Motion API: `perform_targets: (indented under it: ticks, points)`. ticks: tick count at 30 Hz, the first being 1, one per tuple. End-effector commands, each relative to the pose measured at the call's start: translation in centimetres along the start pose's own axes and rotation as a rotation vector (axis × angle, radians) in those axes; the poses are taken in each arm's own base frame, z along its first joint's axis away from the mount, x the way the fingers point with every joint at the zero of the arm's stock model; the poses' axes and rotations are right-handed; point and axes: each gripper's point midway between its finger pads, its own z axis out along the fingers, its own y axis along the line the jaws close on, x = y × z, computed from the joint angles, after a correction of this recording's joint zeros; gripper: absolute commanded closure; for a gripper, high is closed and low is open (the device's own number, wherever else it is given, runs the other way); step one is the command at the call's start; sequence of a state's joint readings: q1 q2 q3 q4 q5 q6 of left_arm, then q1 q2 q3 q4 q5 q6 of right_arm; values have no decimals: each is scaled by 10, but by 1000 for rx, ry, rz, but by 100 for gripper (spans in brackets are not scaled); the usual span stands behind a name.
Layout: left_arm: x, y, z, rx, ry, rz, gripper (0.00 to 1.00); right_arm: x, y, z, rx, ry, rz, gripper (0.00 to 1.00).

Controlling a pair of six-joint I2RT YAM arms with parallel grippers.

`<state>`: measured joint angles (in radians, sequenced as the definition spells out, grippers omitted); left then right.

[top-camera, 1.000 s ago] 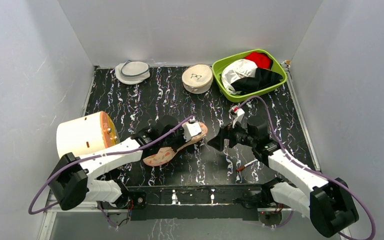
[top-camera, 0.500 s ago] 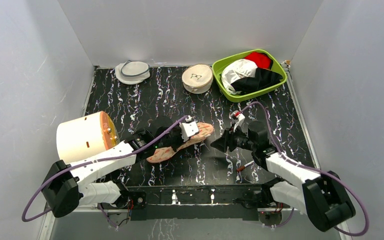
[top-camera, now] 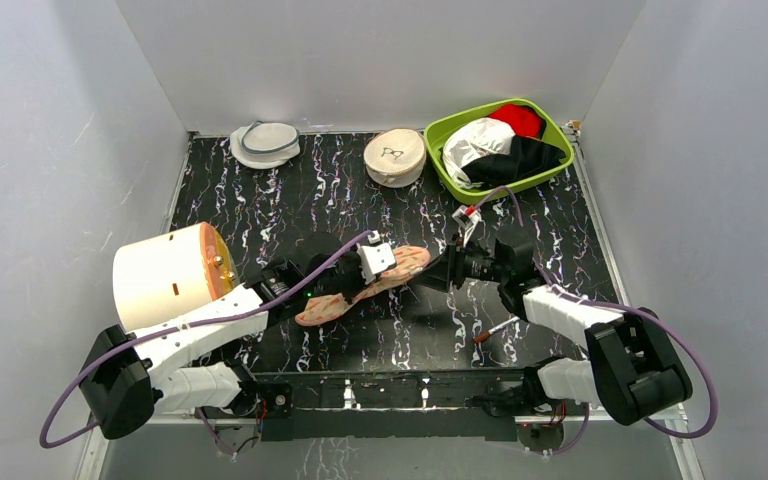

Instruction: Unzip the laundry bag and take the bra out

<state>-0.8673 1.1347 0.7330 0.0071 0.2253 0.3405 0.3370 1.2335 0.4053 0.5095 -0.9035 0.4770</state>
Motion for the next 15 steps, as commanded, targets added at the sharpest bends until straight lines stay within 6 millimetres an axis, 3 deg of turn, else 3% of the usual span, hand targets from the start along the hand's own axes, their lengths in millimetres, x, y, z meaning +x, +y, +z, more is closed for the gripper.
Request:
perform_targets:
  ticks: [1,15]
  points:
    - [-22,-2,-4,16,-80,19,100,-33,15,4,-77,-55,-80,59]
    - [-15,-6,3,41,-58,12,100,-29,10,1,-54,-17,-89,71]
